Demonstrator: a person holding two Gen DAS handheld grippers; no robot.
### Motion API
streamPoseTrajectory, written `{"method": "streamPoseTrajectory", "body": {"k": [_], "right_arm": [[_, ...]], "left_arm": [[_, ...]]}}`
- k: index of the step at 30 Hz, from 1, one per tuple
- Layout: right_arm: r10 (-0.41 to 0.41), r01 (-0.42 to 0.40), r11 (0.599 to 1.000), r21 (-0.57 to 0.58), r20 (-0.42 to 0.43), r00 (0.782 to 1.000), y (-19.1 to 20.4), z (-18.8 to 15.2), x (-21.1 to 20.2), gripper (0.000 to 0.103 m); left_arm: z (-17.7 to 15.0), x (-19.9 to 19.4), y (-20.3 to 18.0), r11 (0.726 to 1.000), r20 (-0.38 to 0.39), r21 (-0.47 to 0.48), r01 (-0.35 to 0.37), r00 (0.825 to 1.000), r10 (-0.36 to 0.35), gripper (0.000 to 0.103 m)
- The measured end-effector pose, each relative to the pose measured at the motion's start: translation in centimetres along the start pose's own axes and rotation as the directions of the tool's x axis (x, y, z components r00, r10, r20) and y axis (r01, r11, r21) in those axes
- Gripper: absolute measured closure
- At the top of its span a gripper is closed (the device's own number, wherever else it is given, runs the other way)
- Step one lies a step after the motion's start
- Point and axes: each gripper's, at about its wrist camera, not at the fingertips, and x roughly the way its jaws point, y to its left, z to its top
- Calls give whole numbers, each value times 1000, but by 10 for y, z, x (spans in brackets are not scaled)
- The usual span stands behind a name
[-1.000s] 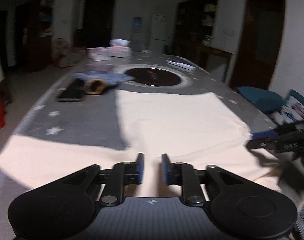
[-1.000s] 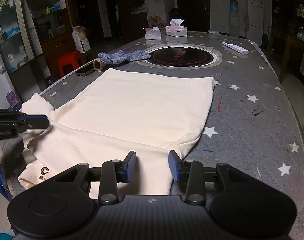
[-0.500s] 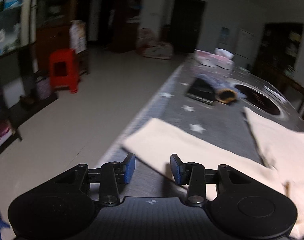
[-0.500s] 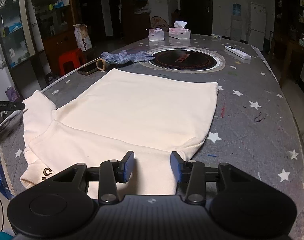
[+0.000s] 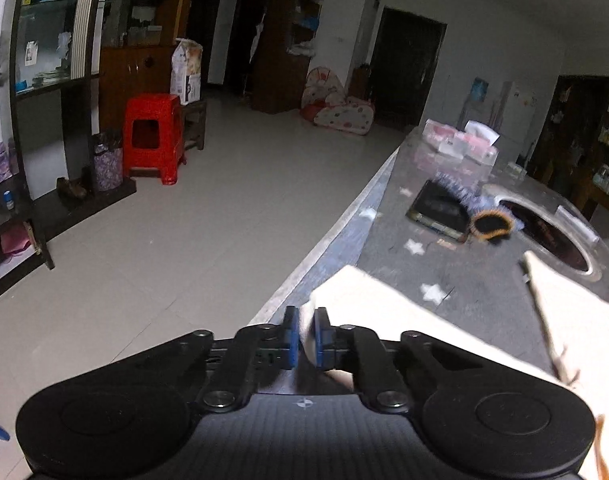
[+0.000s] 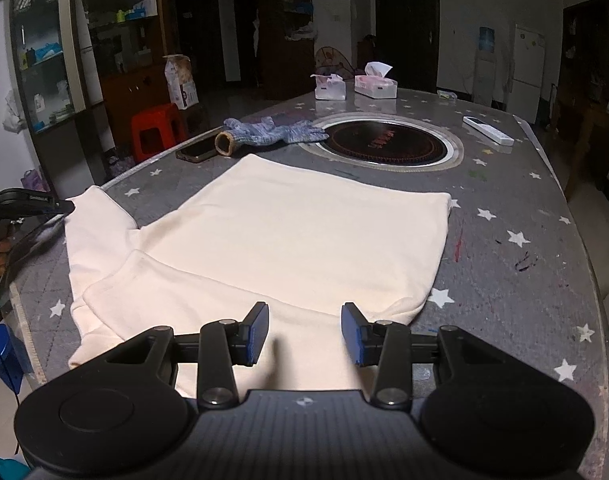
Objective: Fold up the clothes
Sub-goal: 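Lift the gripped shirt side up with the left tool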
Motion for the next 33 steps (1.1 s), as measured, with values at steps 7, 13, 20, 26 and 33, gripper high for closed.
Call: {"method": "streamPoseTrajectory", "body": {"k": [7,13,20,26,33], "right_arm": [[-5,4,1000,19,26,1000,-6,-4,-12,63],[-9,6,999,45,52,999,-13,-10,-23,63],[-21,14,996,93,79,997,-26,-20,-34,63],[-43,33,990,134,75,996,-37,-30,-39,63],[-54,43,988,151,65,996,-43,-31,-41,63]], "left_arm": [[21,-51,-52,978,107,79,193,974,-201,97],[22,-95,-125,893,109,197,404,896,-430,97],[-12,-116,-211,737,10,302,605,771,-637,97],[-56,-102,-263,640,-163,330,694,709,-686,94],[-80,-95,-261,608,-249,382,696,711,-657,90]]}}
